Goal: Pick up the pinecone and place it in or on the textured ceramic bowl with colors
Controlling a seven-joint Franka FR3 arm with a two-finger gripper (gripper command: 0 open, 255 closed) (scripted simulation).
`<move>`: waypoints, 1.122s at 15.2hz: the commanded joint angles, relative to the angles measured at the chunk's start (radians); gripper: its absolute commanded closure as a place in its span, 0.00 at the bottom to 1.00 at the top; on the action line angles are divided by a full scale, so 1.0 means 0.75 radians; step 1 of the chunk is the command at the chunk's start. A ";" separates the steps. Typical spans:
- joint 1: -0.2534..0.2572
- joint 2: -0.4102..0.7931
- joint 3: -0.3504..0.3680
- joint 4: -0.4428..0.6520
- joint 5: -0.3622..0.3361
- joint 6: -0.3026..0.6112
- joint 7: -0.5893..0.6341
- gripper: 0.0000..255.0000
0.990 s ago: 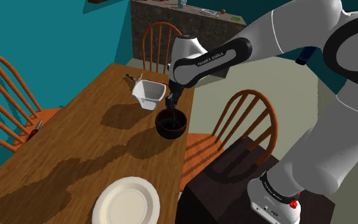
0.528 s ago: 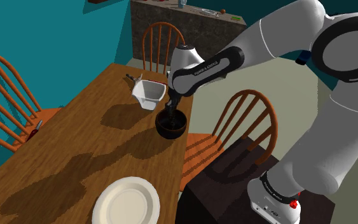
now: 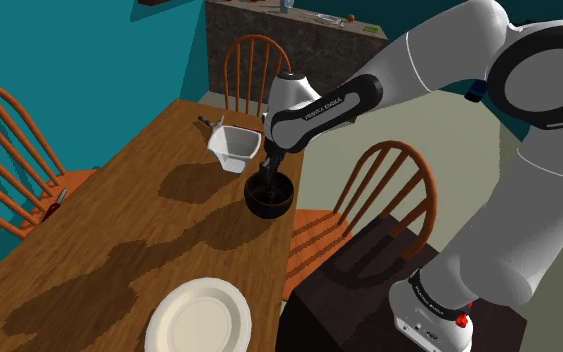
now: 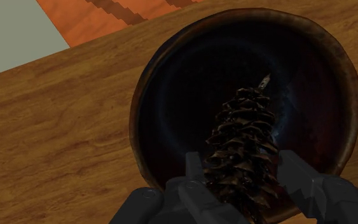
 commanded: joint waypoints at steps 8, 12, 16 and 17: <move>-0.002 -0.065 0.002 0.016 0.006 -0.080 -0.004 0.00; -0.004 -0.118 0.002 0.036 0.011 -0.153 -0.008 0.00; -0.004 -0.117 0.002 0.037 0.011 -0.153 -0.008 0.00; -0.004 -0.117 0.002 0.037 0.011 -0.153 -0.008 0.00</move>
